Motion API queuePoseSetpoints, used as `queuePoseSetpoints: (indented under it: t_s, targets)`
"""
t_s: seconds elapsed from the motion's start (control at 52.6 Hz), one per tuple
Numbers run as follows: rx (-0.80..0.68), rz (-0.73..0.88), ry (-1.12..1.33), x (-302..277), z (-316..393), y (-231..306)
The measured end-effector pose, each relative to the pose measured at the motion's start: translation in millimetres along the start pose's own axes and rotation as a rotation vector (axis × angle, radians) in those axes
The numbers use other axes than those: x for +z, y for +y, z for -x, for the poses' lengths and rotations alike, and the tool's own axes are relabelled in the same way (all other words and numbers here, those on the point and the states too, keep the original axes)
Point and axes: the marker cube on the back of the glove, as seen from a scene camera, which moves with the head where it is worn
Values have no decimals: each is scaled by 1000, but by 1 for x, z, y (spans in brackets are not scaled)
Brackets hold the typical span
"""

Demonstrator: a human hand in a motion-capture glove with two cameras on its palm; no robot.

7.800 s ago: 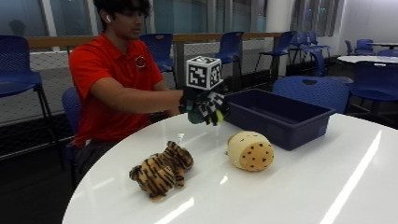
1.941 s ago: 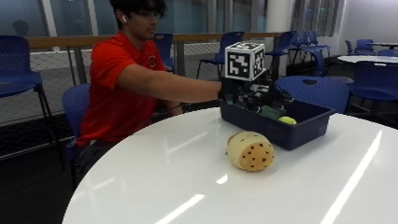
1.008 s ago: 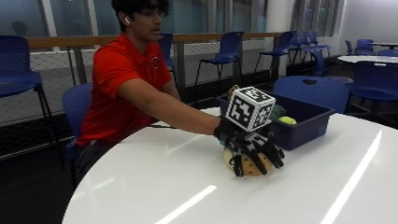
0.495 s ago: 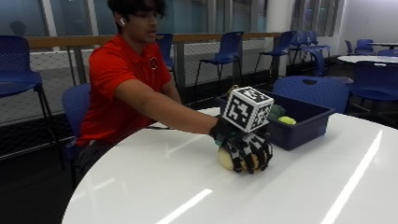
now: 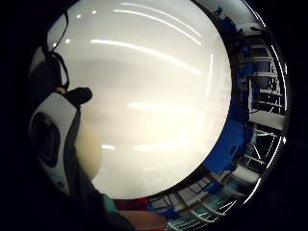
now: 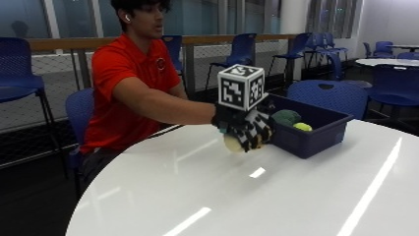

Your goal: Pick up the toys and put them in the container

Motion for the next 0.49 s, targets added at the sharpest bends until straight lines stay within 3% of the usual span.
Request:
queuePoseSetpoints:
  t_s: [0.495]
  targets:
    - [-248,-72,96,-85,187,3]
